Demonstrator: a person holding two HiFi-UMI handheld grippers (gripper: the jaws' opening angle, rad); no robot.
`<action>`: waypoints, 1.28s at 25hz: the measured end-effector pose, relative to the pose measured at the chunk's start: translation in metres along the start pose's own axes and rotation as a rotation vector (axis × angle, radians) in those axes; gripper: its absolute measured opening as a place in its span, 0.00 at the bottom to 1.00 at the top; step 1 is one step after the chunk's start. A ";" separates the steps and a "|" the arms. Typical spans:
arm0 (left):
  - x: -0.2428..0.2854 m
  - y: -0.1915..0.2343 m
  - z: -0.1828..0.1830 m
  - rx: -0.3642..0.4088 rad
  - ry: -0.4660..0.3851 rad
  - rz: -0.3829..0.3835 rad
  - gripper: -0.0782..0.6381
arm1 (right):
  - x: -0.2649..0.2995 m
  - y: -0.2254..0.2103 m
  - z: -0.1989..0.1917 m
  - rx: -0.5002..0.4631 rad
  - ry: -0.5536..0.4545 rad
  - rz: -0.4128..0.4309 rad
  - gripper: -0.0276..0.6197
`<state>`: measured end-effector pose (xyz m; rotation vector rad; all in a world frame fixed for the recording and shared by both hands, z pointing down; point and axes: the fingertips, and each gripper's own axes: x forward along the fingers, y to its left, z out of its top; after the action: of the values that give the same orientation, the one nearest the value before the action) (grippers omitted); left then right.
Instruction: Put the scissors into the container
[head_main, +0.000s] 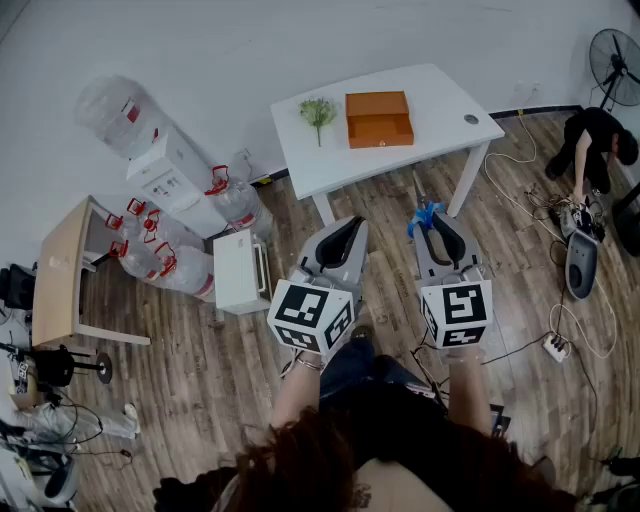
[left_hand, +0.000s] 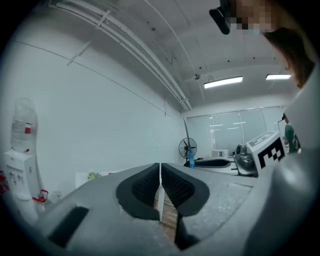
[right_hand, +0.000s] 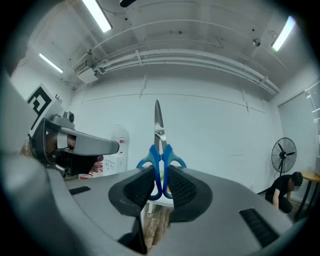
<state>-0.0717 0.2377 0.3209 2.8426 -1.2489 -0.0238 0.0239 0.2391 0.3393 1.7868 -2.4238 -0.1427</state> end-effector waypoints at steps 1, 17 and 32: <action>0.001 -0.001 -0.001 -0.002 0.002 0.000 0.14 | 0.000 -0.002 0.000 0.004 -0.004 0.001 0.16; 0.069 0.034 -0.002 0.010 0.010 -0.003 0.14 | 0.063 -0.037 -0.010 -0.020 -0.016 -0.003 0.16; 0.164 0.100 0.001 0.001 0.015 -0.063 0.14 | 0.170 -0.079 -0.012 -0.022 0.015 -0.035 0.16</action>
<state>-0.0343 0.0490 0.3238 2.8764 -1.1574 -0.0033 0.0509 0.0537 0.3465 1.8154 -2.3719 -0.1575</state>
